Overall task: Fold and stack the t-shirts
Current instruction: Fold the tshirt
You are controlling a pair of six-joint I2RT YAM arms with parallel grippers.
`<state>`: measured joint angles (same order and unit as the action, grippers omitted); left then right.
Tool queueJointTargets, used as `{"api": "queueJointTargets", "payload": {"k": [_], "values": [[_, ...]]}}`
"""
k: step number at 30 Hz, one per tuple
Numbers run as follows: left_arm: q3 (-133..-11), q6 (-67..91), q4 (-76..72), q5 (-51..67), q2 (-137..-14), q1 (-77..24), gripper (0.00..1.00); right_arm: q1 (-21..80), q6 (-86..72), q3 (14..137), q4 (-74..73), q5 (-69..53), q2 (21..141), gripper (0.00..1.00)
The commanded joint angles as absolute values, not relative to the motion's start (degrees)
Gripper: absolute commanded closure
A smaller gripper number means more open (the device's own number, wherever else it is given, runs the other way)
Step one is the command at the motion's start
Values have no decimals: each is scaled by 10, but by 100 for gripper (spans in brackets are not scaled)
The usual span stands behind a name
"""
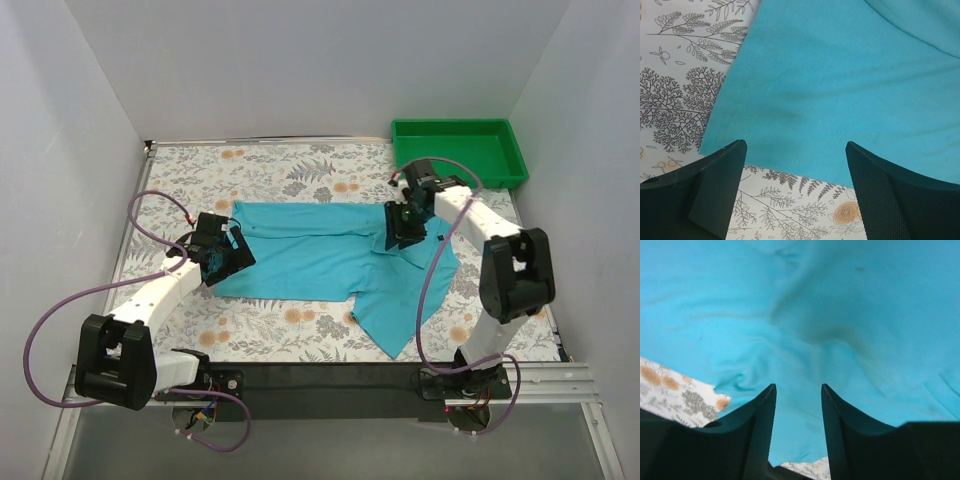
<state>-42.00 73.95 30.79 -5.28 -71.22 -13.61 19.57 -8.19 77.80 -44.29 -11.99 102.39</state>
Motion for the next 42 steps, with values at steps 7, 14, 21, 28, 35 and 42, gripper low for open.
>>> {"api": "queueJointTargets", "payload": {"k": [7, 14, 21, 28, 35, 42], "values": [[-408, 785, 304, -96, -745, -118, 37, 42, -146, 588, -318, -107, 904, 64], [-367, 810, 296, -75, -772, -96, 54, -16, -178, 510, -272, -100, 904, 67], [-345, 858, 366, -103, -803, -55, 72, -58, -176, 476, -279, -83, 902, 57], [-353, 903, 410, -79, -752, -46, 78, -67, -173, 473, -315, -69, 878, 55], [-423, 870, 400, -55, -709, -44, 48, -67, -157, 551, -316, -93, 850, 53], [-573, 827, 315, -61, -829, -43, 36, -68, -178, 628, -265, -139, 872, 52]]}}
